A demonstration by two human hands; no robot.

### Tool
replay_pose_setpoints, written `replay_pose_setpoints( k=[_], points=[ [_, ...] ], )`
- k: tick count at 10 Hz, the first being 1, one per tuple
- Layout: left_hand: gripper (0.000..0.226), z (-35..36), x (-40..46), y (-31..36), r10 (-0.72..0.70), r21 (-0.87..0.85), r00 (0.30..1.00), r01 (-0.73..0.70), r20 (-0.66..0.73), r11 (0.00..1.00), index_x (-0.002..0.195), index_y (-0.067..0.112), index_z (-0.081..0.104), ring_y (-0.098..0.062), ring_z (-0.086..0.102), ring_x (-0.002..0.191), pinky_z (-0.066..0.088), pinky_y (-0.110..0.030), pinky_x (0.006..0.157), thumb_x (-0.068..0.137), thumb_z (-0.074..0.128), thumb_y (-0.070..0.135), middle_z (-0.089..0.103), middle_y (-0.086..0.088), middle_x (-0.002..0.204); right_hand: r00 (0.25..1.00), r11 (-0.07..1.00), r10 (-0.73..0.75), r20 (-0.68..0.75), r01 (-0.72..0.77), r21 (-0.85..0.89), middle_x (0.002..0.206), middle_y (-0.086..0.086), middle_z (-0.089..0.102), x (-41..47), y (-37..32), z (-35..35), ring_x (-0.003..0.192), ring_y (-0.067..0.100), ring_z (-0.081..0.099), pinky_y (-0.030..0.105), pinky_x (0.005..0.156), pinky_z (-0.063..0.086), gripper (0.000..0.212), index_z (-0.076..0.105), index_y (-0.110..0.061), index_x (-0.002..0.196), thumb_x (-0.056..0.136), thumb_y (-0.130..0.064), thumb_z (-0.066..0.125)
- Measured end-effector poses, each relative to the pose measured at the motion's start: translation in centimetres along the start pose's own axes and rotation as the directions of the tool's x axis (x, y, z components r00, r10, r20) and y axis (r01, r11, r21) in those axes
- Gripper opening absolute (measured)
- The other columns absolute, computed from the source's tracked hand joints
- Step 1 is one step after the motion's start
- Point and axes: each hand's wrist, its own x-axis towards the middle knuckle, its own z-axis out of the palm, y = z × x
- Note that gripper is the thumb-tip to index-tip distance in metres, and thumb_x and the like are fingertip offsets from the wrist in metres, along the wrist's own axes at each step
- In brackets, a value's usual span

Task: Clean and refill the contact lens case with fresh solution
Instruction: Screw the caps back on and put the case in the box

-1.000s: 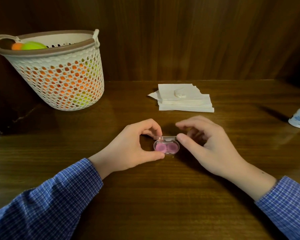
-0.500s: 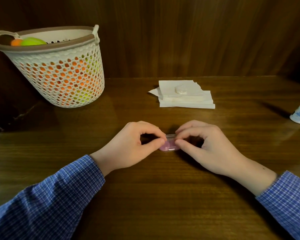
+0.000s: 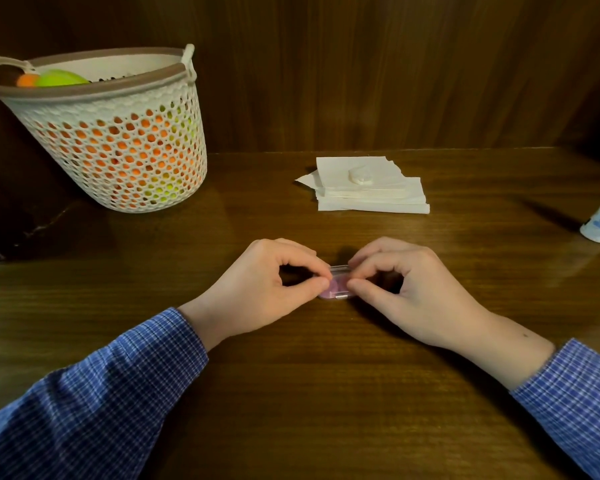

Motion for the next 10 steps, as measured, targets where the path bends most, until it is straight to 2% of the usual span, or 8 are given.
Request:
replay_pose_setpoints(
  k=[3,4,6,7,8,9,10],
  points=[
    [0.027,0.2,-0.1,0.2,0.081,0.043,0.997,-0.082,0.005,0.996,0.112,0.038,0.079,0.006,0.057,0.123,0.048,-0.012,0.102,0.086,0.073,0.042,0.074,0.023,0.114,1.000,0.999,-0.010,0.006,0.010,-0.035,0.099,-0.021,0.066,-0.2,-0.2,-0.4,0.099,-0.001,0.062,0.021,0.085,0.055,0.020,0.079,-0.031,0.088,0.085,-0.044,0.065],
    [0.029,0.4,-0.1,0.3,0.099,0.068,0.995,-0.098,-0.007,0.993,0.114,0.038,0.077,0.008,0.058,0.122,0.048,-0.011,0.101,0.085,0.071,0.043,0.074,0.023,0.115,1.000,0.999,-0.010,0.007,0.010,-0.036,0.098,-0.020,0.066,-0.3,-0.2,-0.6,0.096,0.001,0.063,0.024,0.083,0.056,0.021,0.079,-0.030,0.087,0.085,-0.045,0.065],
    [0.027,0.3,-0.1,0.4,0.072,0.082,0.997,-0.072,0.005,0.994,0.115,0.039,0.077,0.009,0.057,0.123,0.048,-0.015,0.103,0.088,0.076,0.035,0.073,0.021,0.119,1.000,1.000,-0.006,0.022,0.006,-0.022,0.099,-0.017,0.067,-0.3,-0.1,-0.7,0.094,0.003,0.063,0.029,0.083,0.058,0.018,0.078,-0.029,0.091,0.086,-0.042,0.066],
    [0.028,0.1,-0.2,0.5,0.029,0.074,0.999,-0.030,0.014,0.997,0.115,0.041,0.076,0.012,0.055,0.125,0.044,-0.016,0.106,0.088,0.078,0.035,0.073,0.017,0.125,1.000,1.000,-0.001,0.017,0.001,-0.028,0.100,-0.018,0.066,-0.3,-0.1,-0.6,0.096,0.002,0.063,0.027,0.085,0.057,0.020,0.077,-0.030,0.093,0.087,-0.043,0.064],
    [0.029,0.3,-0.4,0.7,-0.014,0.056,1.000,0.013,0.019,0.998,0.114,0.047,0.074,0.025,0.052,0.118,0.040,-0.015,0.104,0.086,0.079,0.039,0.069,0.024,0.123,1.000,0.999,0.008,0.015,-0.007,-0.039,0.100,-0.018,0.066,-0.3,0.0,-0.7,0.097,0.001,0.063,0.028,0.087,0.057,0.018,0.076,-0.029,0.094,0.088,-0.041,0.065],
    [0.035,0.3,-0.7,1.0,-0.050,0.071,0.999,0.050,-0.003,0.996,0.118,0.048,0.070,0.025,0.053,0.113,0.042,-0.011,0.097,0.085,0.079,0.043,0.062,0.040,0.109,0.999,0.999,0.028,-0.028,-0.029,-0.038,0.101,-0.017,0.067,-0.5,0.1,-0.6,0.098,0.002,0.063,0.028,0.087,0.056,0.014,0.076,-0.029,0.094,0.089,-0.039,0.067],
    [0.037,0.7,-1.3,1.6,-0.064,0.045,0.995,0.067,-0.077,0.997,0.126,0.035,0.070,0.008,0.059,0.118,0.051,-0.023,0.105,0.090,0.076,0.038,0.066,0.025,0.122,0.991,0.998,0.050,-0.126,-0.055,-0.039,0.101,-0.018,0.066,-1.1,0.1,-0.7,0.096,-0.001,0.062,0.018,0.083,0.052,0.005,0.074,-0.033,0.096,0.092,-0.032,0.071]
  ],
)
